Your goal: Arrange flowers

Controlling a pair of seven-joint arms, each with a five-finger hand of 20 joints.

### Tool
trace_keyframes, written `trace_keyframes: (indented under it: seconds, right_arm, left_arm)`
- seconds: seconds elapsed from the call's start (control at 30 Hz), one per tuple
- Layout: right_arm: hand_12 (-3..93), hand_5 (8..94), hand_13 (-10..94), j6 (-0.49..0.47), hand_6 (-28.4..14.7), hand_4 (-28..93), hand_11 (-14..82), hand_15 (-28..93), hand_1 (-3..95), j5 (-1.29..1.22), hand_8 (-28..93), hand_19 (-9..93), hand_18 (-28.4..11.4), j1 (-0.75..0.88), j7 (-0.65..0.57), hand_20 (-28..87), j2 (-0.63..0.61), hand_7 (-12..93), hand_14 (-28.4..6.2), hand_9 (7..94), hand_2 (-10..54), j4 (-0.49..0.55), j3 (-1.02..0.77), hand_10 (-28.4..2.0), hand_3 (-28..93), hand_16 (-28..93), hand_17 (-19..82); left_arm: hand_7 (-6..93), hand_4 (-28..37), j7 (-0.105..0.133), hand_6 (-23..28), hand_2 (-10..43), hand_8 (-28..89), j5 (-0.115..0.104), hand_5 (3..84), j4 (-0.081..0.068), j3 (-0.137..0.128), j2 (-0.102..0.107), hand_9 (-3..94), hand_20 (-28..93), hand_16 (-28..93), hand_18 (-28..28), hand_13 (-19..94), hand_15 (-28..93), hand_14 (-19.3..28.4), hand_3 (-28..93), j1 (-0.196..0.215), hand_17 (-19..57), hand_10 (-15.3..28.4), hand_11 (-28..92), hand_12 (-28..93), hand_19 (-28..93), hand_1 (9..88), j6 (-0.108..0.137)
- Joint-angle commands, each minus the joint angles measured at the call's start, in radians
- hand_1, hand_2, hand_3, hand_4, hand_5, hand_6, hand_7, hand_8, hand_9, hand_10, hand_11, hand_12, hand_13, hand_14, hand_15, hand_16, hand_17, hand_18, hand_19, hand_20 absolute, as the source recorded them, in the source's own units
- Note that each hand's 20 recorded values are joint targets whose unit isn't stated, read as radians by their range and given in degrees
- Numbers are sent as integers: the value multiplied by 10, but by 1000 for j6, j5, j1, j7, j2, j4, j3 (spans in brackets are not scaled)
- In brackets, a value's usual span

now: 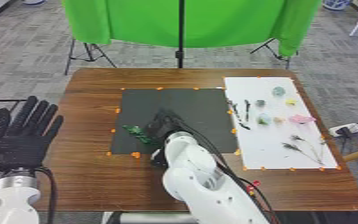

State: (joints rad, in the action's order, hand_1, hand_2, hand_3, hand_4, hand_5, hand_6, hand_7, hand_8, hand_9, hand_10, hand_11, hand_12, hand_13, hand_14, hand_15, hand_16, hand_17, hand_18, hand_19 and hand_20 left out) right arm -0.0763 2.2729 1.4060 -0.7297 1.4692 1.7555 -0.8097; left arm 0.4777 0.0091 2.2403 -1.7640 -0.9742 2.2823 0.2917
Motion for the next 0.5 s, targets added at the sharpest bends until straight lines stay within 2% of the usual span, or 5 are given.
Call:
trace_keyframes:
  seconds: [0.03, 0.13, 0.23, 0.4, 0.5]
  right_arm:
    - [175, 643, 386, -99, -88, -219, 228, 722, 260, 129, -104, 834, -246, 98, 266, 377, -104, 166, -229, 524, 29, 96, -57, -238, 808, 217, 221]
    - [152, 694, 351, -227, -61, -210, 123, 691, 255, 91, -120, 816, -229, 114, 302, 387, -93, 324, -218, 503, 49, 123, -92, -219, 812, 188, 196]
    - [140, 719, 320, -368, -51, -212, 91, 686, 257, 172, -133, 806, -222, 116, 376, 402, -80, 368, -220, 477, 56, 125, -104, -216, 807, 182, 173]
    - [146, 710, 308, -463, -34, -215, 71, 678, 256, 169, -127, 782, -227, 101, 368, 453, -51, 191, -221, 459, 55, 113, -103, -206, 788, 179, 160]
    - [154, 680, 330, -482, -39, -216, 93, 692, 258, 152, -114, 777, -228, 96, 372, 463, -44, 126, -225, 505, 56, 109, -103, -198, 781, 187, 160]
  left_arm:
    - [125, -283, 58, 94, 115, -104, -38, 455, 18, -13, -10, 389, 119, -16, 134, 306, 188, 130, 758, 46, -57, 145, 181, 94, 299, 238, 94]
    - [128, -283, 60, 94, 115, -107, -42, 455, 21, -11, -9, 390, 120, -22, 135, 307, 196, 131, 758, 51, -57, 145, 184, 92, 303, 239, 90]
    - [130, -283, 59, 94, 116, -109, -46, 457, 21, -4, -6, 391, 120, -26, 135, 308, 200, 130, 758, 46, -57, 145, 186, 91, 305, 239, 98]
    - [133, -283, 46, 94, 117, -110, -42, 458, 15, 9, 0, 394, 118, -31, 135, 308, 204, 130, 758, 30, -57, 145, 189, 89, 307, 239, 95]
    - [133, -283, 37, 94, 117, -111, -38, 458, 13, 14, 0, 394, 118, -32, 135, 309, 205, 130, 758, 23, -57, 145, 189, 89, 308, 239, 96]
